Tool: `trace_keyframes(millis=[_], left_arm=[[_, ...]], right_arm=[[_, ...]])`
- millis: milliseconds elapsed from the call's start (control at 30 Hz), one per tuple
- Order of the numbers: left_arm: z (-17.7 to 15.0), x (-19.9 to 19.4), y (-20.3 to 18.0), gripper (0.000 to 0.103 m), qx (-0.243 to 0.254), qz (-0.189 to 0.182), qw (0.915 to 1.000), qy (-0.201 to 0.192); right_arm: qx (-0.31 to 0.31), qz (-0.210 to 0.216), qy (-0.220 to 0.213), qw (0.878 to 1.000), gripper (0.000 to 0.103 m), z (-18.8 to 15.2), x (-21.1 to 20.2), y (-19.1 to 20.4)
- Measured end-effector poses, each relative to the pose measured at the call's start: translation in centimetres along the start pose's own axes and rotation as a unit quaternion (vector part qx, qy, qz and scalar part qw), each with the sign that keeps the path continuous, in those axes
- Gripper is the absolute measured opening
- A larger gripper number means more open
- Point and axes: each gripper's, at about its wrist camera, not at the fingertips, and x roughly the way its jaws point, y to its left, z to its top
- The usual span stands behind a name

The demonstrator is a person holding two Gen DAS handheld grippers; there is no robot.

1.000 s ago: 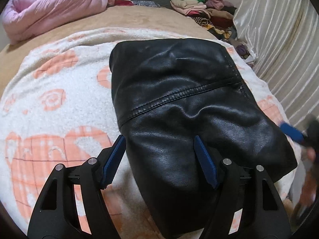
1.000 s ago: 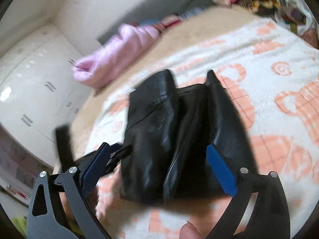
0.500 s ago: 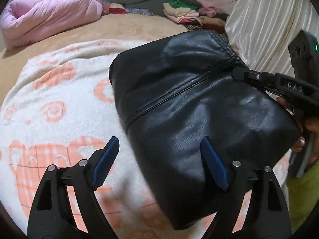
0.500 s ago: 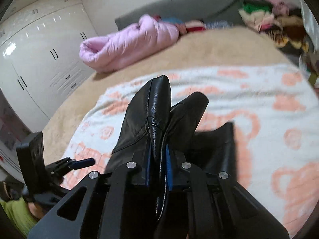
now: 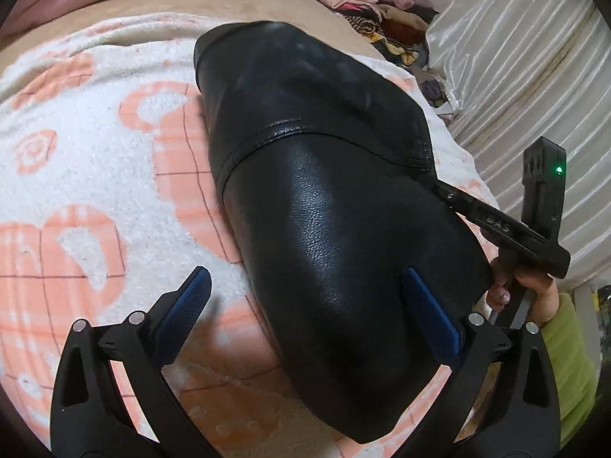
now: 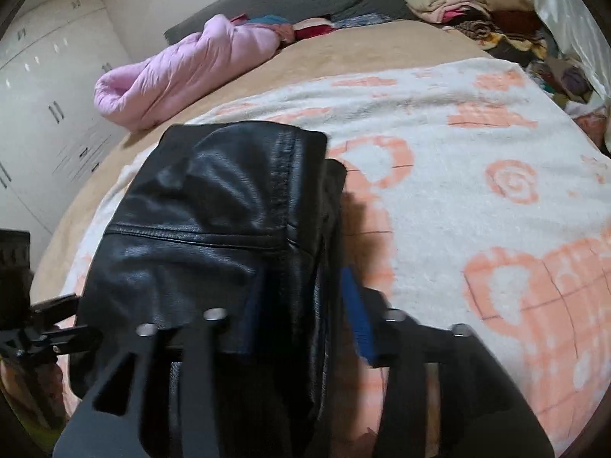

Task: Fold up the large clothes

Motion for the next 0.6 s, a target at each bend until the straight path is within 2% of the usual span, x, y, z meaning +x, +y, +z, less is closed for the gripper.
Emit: trace_keyframes(millis=[33, 100, 233, 333, 433, 467, 500, 567, 600], left_arm=[[0.0, 0.0, -0.1, 0.094, 0.0, 0.0, 1.0, 0.0], [-0.1, -0.1, -0.2, 0.094, -0.001, -0.002, 1.0, 0.0], [-0.8, -0.6, -0.2, 0.094, -0.007, -0.01, 0.9999, 0.004], [-1.5, -0.8, -0.4, 0.094, -0.008, -0.019, 0.9998, 0.005], [-1.9, -0.5, -0.5, 0.094, -0.013, -0.025, 0.9996, 0.008], [-2.0, -0.4, -0.5, 0.094, -0.017, -0.027, 0.9995, 0.009], [-2.0, -0.3, -0.4, 0.094, -0.022, -0.03, 0.9993, 0.009], [-2.2, -0.1, -0.4, 0.094, -0.024, -0.03, 0.9992, 0.012], [-2.2, 0.1, -0.4, 0.094, -0.024, -0.029, 0.9992, 0.014]], right_arm=[[0.009, 0.008, -0.005, 1.0, 0.048, 0.1, -0.7, -0.2], [0.028, 0.013, -0.02, 0.999, 0.066, -0.5, -2.6, -0.6], [0.071, 0.066, -0.022, 0.995, 0.068, -2.0, -5.5, -1.2], [0.094, 0.114, -0.005, 0.989, 0.074, -3.5, -6.5, -1.0], [0.098, 0.126, 0.015, 0.987, 0.073, -4.8, -6.6, -0.7], [0.094, 0.126, 0.02, 0.987, 0.061, -5.1, -6.4, -0.6], [0.096, 0.124, 0.026, 0.987, 0.038, -5.3, -6.2, -0.6], [0.094, 0.123, 0.029, 0.988, 0.023, -5.6, -6.2, -0.4], [0.088, 0.121, 0.025, 0.988, 0.02, -5.6, -6.5, -0.1]])
